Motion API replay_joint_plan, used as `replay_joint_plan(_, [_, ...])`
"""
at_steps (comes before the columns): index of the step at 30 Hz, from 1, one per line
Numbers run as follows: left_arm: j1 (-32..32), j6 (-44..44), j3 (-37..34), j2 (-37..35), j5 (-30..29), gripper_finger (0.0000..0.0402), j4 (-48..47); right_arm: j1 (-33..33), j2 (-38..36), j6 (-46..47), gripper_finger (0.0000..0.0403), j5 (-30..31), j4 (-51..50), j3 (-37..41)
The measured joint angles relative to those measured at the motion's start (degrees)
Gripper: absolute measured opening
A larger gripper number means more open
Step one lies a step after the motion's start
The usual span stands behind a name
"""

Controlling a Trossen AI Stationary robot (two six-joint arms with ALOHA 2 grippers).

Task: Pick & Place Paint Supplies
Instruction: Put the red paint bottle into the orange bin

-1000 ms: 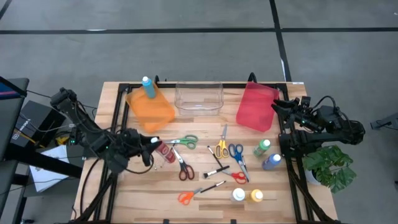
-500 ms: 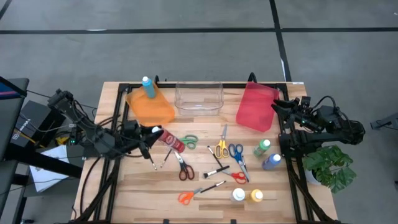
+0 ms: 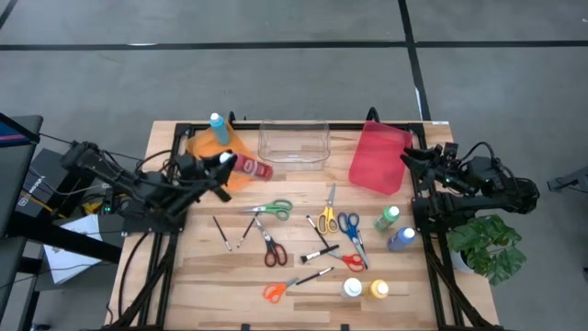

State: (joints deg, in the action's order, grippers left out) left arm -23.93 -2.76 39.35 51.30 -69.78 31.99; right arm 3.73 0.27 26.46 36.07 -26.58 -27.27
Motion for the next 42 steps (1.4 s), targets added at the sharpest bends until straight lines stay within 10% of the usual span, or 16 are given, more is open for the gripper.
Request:
replay_joint_plan(11, [7.12,14.36,0.0,-1.03,-20.4,0.0114,-0.09,0.0,0.0,0.11,0.021,0.01,-0.03,0.0])
replay_joint_plan(30, [17.56,14.7,0.0,-9.8,-17.81,0.0112,-9.13,-0.02,-0.01,0.0,0.021,0.01,-1.31,0.0])
replay_joint_plan(42, [19.95,16.25,5.96,-6.72,-4.04,0.0112,-13.02,-0.02,0.0,0.11,0.021,0.01,-1.47,0.01])
